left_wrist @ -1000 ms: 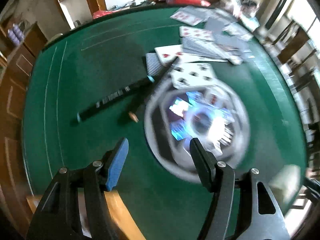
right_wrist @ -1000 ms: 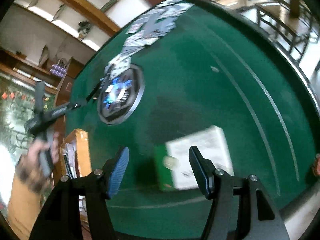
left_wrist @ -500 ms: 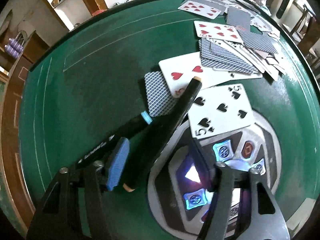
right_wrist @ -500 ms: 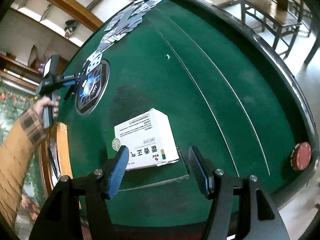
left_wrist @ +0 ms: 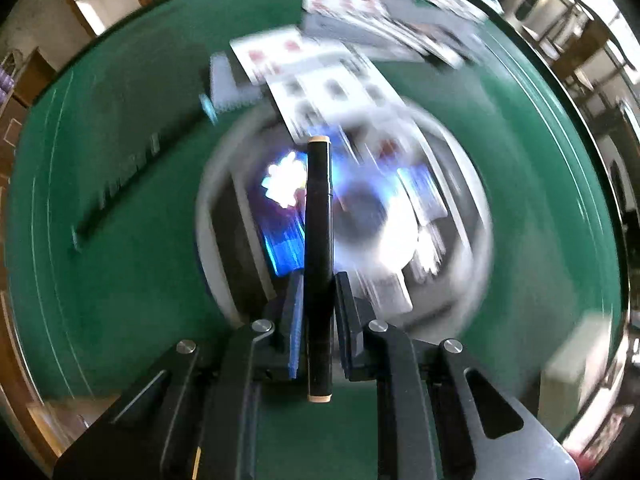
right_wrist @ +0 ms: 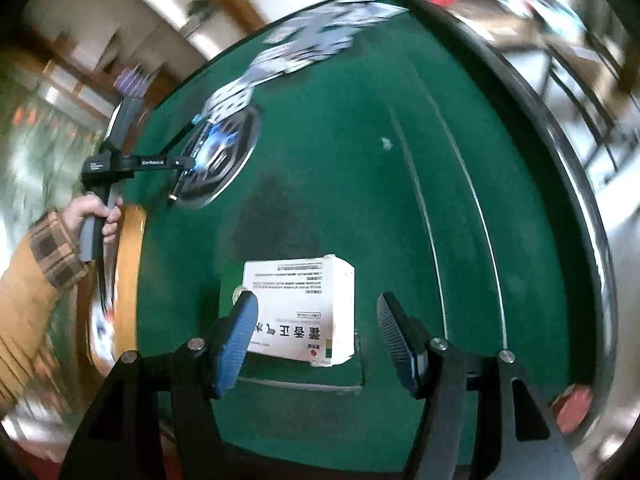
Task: Organize objects
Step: 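Grasp a black marker with the left tool while the right grasps the green-and-white medicine box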
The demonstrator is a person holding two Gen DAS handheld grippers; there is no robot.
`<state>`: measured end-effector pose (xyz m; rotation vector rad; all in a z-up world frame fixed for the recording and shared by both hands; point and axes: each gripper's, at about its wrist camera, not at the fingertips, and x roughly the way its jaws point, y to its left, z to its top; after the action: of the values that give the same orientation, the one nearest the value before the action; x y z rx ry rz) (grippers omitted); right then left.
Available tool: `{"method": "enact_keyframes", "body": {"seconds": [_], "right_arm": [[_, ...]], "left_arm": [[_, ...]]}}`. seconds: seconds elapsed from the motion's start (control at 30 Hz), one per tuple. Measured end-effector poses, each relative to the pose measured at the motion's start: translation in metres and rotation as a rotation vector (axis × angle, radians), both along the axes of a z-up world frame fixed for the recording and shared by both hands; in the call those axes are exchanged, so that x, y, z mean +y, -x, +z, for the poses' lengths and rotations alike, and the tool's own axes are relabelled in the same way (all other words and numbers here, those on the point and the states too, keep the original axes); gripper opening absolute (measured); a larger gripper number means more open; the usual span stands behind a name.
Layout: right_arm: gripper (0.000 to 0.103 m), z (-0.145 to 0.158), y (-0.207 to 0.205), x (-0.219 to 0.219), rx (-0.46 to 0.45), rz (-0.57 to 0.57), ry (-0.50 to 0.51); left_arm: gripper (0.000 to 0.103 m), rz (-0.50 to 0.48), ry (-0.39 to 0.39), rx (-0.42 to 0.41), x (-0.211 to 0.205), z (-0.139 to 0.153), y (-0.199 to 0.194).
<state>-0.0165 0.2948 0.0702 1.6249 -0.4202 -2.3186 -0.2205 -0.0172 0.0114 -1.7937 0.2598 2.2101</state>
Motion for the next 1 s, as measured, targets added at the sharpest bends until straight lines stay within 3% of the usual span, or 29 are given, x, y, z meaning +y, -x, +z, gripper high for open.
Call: {"method": "enact_keyframes", "body": {"seconds": [0.07,0.23,0.33,0.43,0.57,0.67,0.77,1.0], "right_arm": [[0.079,0.001,0.000,-0.012,0.032,0.143,-0.031],[0.082,-0.003,-0.005,-0.057,0.098,0.525,-0.202],[0.082,-0.007,-0.014,-0.095,0.197,0.799,-0.409],[0.082,-0.020,-0.020,-0.120,0.245,1.029,-0.566],[0.082,-0.046,-0.023,-0.142,0.227,1.262,-0.709],[0.082,-0.059,-0.020,-0.149,0.198,1.322,-0.712],[0.081,-0.061,-0.013,-0.149,0.172,1.311,-0.657],[0.077,-0.062,-0.002,-0.138,0.105,1.136,-0.574]], "left_arm": [[0.014,0.003,-0.049,-0.012,-0.003,-0.001,-0.047],[0.014,0.031,-0.140,-0.071,-0.007,-0.005,-0.129],[0.014,0.076,-0.187,-0.105,-0.008,-0.008,-0.168],[0.014,0.108,-0.213,-0.127,-0.009,-0.009,-0.183],[0.014,0.143,-0.234,-0.145,-0.007,-0.008,-0.189],[0.014,0.181,-0.250,-0.141,-0.011,-0.007,-0.192],[0.015,0.208,-0.251,-0.129,-0.007,-0.007,-0.187],[0.016,0.236,-0.216,-0.135,0.001,-0.008,-0.179]]}}
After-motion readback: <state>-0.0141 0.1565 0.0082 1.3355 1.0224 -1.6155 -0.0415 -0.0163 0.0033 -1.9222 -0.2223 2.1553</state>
